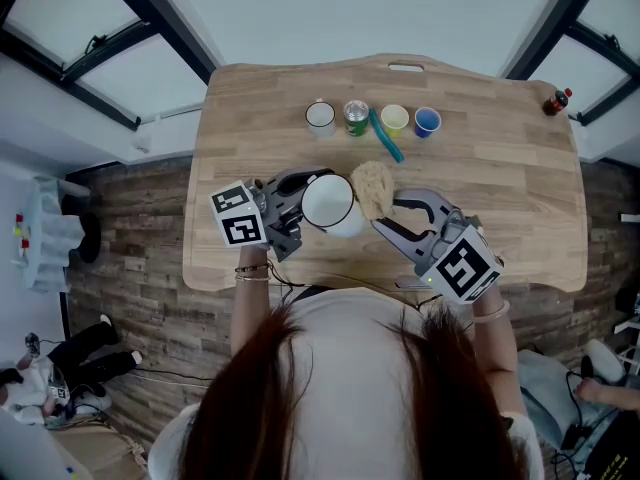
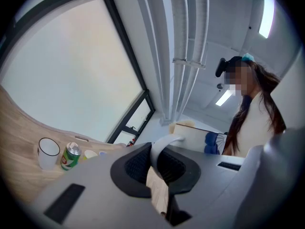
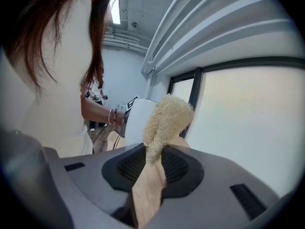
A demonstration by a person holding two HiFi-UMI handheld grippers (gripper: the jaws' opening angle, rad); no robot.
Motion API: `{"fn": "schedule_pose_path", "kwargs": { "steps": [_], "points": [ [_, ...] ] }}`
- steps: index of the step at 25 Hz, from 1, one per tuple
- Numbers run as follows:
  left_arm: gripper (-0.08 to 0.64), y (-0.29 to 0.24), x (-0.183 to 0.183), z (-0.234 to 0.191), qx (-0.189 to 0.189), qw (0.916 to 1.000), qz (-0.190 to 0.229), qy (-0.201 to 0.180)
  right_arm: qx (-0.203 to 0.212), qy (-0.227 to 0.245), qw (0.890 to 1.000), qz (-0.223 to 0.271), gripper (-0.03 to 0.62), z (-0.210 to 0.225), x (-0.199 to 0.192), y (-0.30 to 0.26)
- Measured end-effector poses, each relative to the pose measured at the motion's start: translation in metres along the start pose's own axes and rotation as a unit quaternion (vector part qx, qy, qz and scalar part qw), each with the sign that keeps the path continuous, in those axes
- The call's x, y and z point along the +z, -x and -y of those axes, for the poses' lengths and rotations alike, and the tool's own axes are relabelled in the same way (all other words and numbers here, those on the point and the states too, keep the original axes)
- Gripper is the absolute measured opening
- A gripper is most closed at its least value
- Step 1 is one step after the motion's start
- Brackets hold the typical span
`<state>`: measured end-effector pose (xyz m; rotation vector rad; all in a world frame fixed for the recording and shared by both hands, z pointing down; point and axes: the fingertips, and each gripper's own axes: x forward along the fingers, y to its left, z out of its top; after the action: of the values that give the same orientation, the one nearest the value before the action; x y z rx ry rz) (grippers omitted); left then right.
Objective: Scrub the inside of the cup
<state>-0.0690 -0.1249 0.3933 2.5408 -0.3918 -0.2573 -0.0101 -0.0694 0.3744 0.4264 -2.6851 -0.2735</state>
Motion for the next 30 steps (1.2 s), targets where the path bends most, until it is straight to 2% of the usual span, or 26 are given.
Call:
{"fn": "schedule_pose_path", "kwargs": {
  "steps": [13, 30],
  "points": [
    [0.028, -0.001, -0.006, 0.019, -0.053, 0.9979, -0.037, -0.008, 0.018, 0.026, 0.999, -0.014, 0.110, -0.012, 0.000, 0.000],
    [0.028, -0.005, -0.014, 0.043, -0.134, 0.9885, -0.069, 0.002, 0.040, 0.038, 0.998, -0.009, 0.110, -0.021, 0.005, -0.006]
  ]
}}
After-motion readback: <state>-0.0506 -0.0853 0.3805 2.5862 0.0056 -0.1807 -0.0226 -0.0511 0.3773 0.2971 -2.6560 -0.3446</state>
